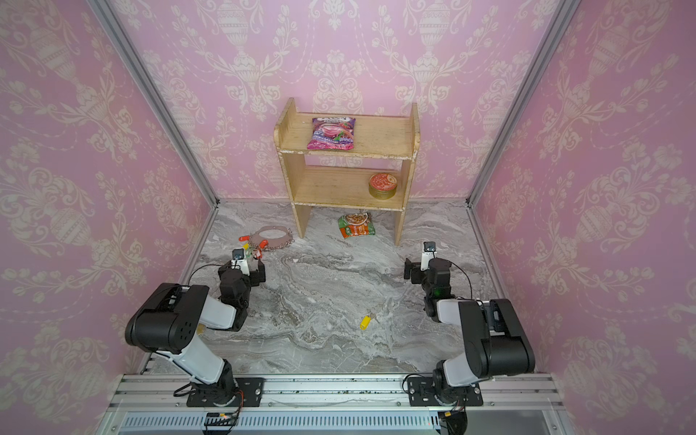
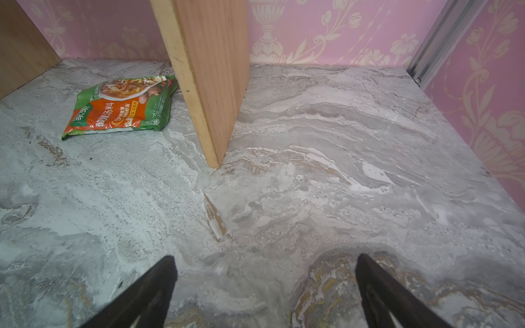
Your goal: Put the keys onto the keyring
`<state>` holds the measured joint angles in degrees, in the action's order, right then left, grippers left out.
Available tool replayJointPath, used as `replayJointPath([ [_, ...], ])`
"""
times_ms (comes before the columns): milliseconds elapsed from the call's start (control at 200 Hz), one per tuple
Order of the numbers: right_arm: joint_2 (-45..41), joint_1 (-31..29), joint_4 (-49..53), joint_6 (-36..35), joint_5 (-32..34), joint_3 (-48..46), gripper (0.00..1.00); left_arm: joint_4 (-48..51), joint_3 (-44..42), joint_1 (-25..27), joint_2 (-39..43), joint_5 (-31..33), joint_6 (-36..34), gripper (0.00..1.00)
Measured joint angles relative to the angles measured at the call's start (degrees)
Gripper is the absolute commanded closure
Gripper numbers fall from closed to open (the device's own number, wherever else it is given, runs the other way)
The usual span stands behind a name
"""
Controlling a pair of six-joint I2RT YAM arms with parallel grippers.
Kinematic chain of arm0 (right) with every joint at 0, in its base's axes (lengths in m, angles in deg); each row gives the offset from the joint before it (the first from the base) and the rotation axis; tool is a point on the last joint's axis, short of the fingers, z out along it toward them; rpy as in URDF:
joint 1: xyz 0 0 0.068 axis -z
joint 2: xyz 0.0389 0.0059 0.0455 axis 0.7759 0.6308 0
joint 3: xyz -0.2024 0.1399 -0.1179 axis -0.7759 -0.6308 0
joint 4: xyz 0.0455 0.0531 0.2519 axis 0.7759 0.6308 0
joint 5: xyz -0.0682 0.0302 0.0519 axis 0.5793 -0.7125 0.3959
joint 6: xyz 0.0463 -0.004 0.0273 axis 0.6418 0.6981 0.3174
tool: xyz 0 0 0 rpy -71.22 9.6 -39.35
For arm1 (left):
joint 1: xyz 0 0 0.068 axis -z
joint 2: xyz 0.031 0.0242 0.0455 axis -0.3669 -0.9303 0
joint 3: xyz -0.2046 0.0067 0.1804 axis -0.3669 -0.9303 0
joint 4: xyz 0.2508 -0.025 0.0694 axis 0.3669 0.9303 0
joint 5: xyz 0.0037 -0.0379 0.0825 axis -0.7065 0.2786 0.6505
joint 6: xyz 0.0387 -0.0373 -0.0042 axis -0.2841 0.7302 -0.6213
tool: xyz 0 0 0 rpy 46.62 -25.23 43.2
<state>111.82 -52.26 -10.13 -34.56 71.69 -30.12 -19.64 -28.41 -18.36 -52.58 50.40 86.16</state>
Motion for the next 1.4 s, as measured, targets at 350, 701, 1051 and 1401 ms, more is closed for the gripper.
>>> replayJointPath([
  [350,0.0,0.02,0.0,0.0,0.0,0.0,0.0,0.68,0.09,0.0,0.0,-0.02,0.02,0.01],
  [701,-8.2,-3.58,25.92,1.33,2.91,14.67,0.0,27.87,10.75,1.36,17.11,0.04,1.01,0.01],
  [1051,-15.04,-10.1,46.97,5.46,4.09,22.03,0.0,63.65,45.77,0.87,0.96,-4.94,7.21,0.01],
  [1401,-18.05,-12.17,56.33,7.1,3.41,22.88,0.0,85.99,70.82,-3.1,-21.55,-4.44,16.28,0.06],
])
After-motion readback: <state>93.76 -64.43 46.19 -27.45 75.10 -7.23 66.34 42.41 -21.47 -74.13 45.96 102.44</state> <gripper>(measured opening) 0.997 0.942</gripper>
